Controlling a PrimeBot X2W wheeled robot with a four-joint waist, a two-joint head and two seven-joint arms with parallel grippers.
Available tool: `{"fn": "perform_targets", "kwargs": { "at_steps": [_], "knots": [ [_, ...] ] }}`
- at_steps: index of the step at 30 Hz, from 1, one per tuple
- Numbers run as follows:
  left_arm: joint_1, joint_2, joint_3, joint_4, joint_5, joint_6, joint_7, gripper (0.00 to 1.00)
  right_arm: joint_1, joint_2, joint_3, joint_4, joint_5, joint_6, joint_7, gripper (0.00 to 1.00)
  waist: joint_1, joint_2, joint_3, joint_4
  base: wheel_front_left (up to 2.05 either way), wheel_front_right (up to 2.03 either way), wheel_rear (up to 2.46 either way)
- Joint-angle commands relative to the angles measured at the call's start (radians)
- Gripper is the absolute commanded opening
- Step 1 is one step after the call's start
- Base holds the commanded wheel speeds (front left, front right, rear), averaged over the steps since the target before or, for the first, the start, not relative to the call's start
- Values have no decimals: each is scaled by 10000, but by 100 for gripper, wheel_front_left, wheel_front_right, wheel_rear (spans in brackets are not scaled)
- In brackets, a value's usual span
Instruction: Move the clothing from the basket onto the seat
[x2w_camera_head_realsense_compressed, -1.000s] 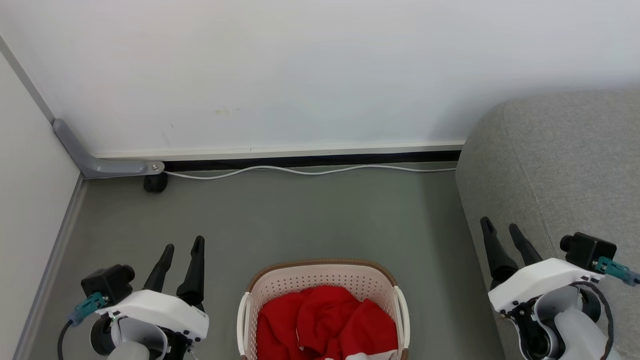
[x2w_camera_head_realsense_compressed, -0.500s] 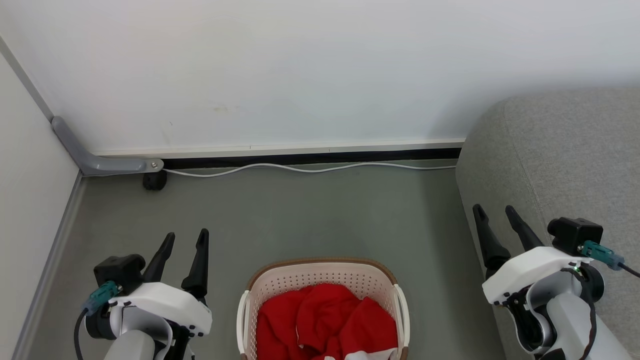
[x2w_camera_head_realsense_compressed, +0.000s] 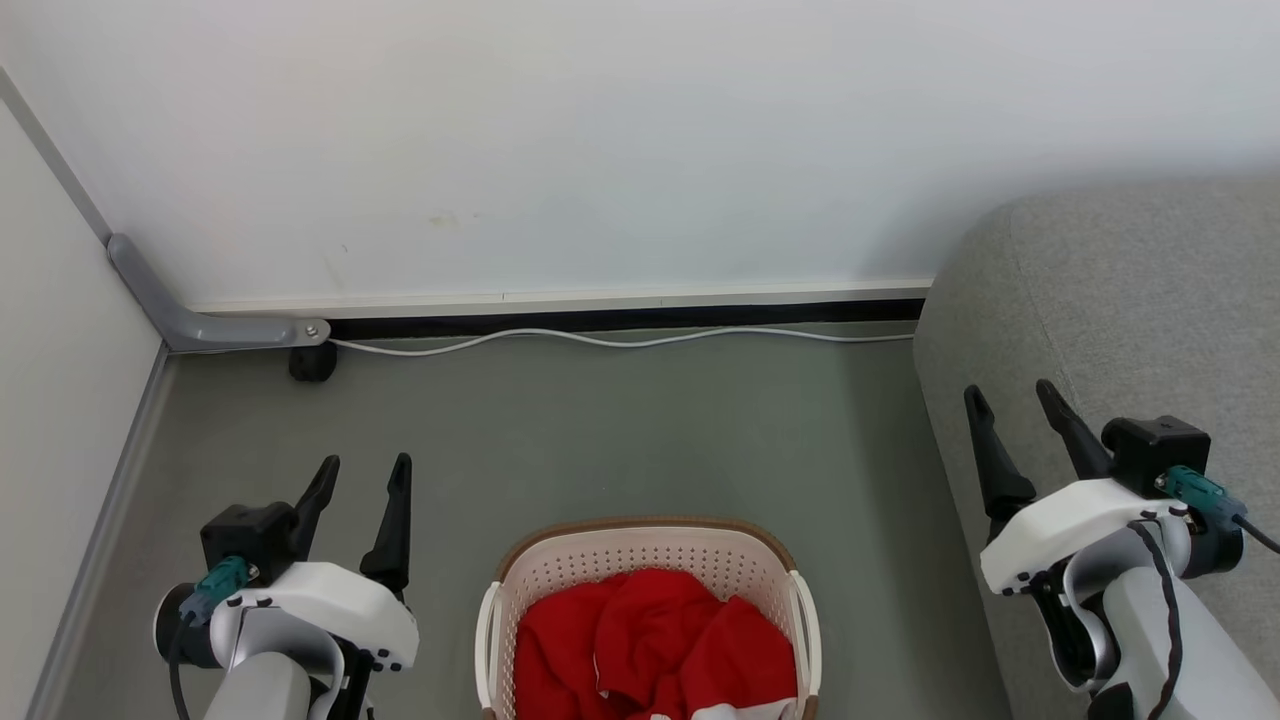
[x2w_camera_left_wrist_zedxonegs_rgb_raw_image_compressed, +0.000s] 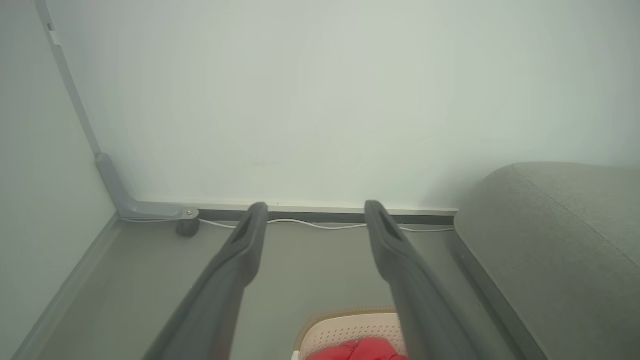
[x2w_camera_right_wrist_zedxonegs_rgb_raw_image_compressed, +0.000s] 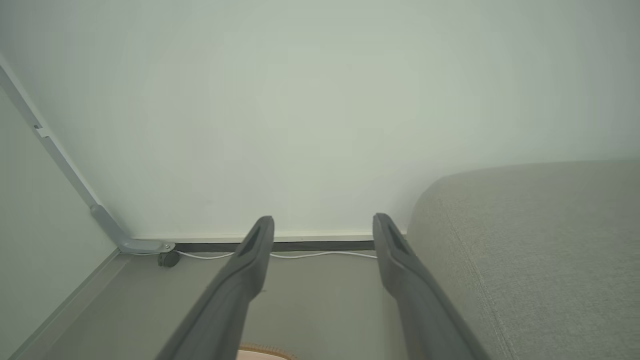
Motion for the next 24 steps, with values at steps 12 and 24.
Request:
{"fn": "perform_targets", "kwargs": {
  "at_steps": [12,24],
  "knots": [
    [-724,11,756,205,1478,-71,-442,100,-571,17,-251,-70,-1725,44,-483,100,0,0,-1,11,0,0,0],
    [-718,-121,983,190,1493,-71,-442,100,-521,153,-624,-283,-1915,44,-483,100,0,0,105,20,0,0,0]
  ]
}}
